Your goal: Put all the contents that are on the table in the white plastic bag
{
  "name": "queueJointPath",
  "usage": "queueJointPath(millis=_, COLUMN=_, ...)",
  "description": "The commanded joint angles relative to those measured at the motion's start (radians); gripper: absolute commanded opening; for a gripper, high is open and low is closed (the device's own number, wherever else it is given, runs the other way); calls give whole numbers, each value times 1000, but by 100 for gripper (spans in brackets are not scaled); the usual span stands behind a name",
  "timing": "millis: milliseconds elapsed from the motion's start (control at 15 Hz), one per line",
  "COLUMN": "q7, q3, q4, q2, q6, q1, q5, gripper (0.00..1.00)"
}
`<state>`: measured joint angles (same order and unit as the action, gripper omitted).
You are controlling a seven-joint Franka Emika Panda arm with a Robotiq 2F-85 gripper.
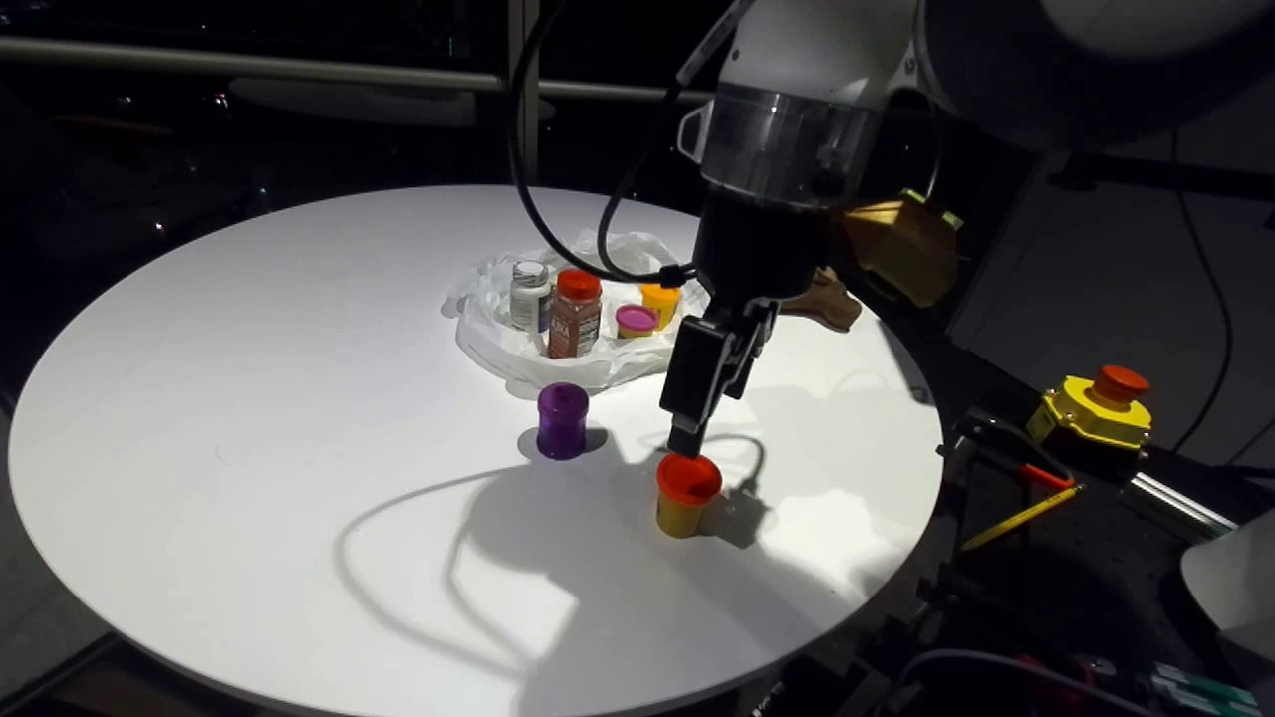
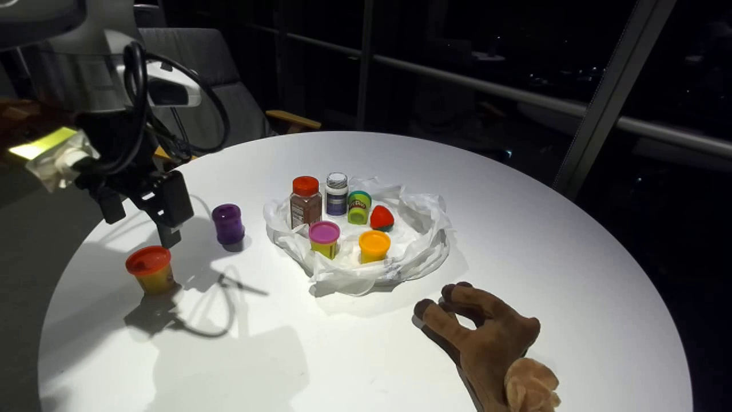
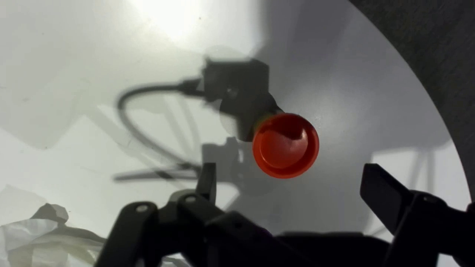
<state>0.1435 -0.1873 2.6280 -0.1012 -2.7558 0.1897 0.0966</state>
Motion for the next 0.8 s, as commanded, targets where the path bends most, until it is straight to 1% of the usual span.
queueJointPath(millis=0, q7=76, q3=27, q4=24, q2=-68, q6=-111, q1=28, q5=-127, gripper=100)
queueJointPath(millis=133, q7=101, q3=48, q4=25, q2=-104, q6=-142, q1=45, q5=-185, gripper=100)
queueJointPath(millis=267, q7=100, q3=62, q4=20, q2=-139, q6=-170, q1=60, q5=-207, gripper=100)
queueJointPath(millis=600, q7=80, q3=85, q4=15, q2=-174, q6=-234, q1=89, q5=-198, gripper=100)
queueJointPath(millis=667, q7=79, q3=91, q4=14, q2=-176, q6=-238, q1=95, q5=-197, gripper=93)
queueJointPath(millis=733, q7=91, q3=115, q4=12, q2=-180, q6=-246, q1=113, q5=-214, gripper=72)
